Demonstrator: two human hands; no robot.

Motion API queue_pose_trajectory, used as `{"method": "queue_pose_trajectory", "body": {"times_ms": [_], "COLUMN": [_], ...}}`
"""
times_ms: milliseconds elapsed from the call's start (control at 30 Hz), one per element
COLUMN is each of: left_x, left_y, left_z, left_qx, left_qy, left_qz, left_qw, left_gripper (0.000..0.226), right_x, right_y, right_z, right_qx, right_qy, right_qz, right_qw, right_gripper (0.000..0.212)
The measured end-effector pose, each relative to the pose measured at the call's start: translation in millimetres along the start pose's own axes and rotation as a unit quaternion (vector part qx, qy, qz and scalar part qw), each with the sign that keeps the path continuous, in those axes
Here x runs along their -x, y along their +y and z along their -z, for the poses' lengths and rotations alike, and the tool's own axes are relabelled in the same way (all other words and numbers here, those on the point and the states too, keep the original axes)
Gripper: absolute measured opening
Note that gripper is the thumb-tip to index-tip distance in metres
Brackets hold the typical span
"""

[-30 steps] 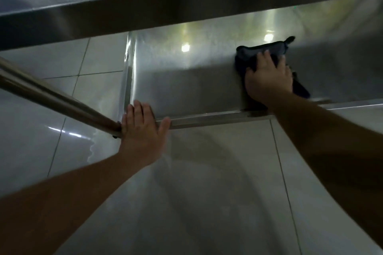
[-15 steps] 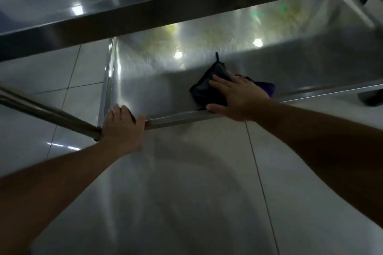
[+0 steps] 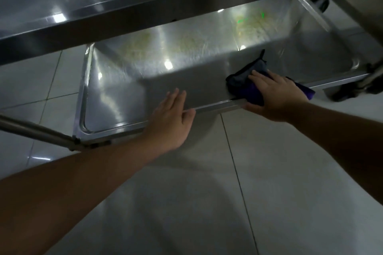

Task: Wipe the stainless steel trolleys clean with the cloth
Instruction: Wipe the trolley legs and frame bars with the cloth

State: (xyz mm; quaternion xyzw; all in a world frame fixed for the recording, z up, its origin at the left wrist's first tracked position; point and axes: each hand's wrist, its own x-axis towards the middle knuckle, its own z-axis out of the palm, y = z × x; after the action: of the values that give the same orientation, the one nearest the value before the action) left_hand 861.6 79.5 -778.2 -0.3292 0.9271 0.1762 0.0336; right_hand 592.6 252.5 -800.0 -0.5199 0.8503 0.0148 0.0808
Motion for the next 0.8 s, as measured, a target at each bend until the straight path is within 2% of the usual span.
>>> {"method": "queue_pose_trajectory", "body": {"times_ms": [67,133,300,500,600,700,800], "left_x": [4.2,9.6,18.1,37.8,58.0,97.5,149.7], "left_y": [8.9,16.7,30.8,62.5,71.3,74.5,77.7], "left_z": [-6.4,-13.6,-28.5,-26.9,-14.7,7.8,48.1], "left_qx": [-0.03,-0.053,-0.14,-0.103,-0.099,-0.103,-0.103], "left_qy": [-0.005,-0.012,-0.04,-0.099,-0.158,-0.265,-0.335], "left_qz": [-0.056,-0.087,-0.082,-0.078,-0.063,0.018,0.067], "left_qw": [0.998,0.995,0.986,0.987,0.981,0.959,0.934], "left_gripper": [0.07,0.073,0.079,0.074,0.063,0.047,0.042], "right_x": [2.1,2.9,15.6,55.9,90.2,129.3,164.5], "right_y": [5.8,9.7,10.2,-15.2,-35.8,-52.9,-76.1], "right_z": [1.6,2.7,11.7,39.1,46.5,63.1,99.4], "right_qx": [0.012,0.031,0.042,0.042,-0.004,-0.071,-0.114], "right_qy": [-0.01,-0.014,-0.004,-0.047,-0.177,-0.323,-0.375], "right_qz": [0.027,0.042,0.055,0.042,0.006,-0.016,-0.047], "right_qw": [1.0,0.999,0.998,0.997,0.984,0.944,0.919], "right_gripper": [0.108,0.102,0.073,0.046,0.044,0.061,0.066]}}
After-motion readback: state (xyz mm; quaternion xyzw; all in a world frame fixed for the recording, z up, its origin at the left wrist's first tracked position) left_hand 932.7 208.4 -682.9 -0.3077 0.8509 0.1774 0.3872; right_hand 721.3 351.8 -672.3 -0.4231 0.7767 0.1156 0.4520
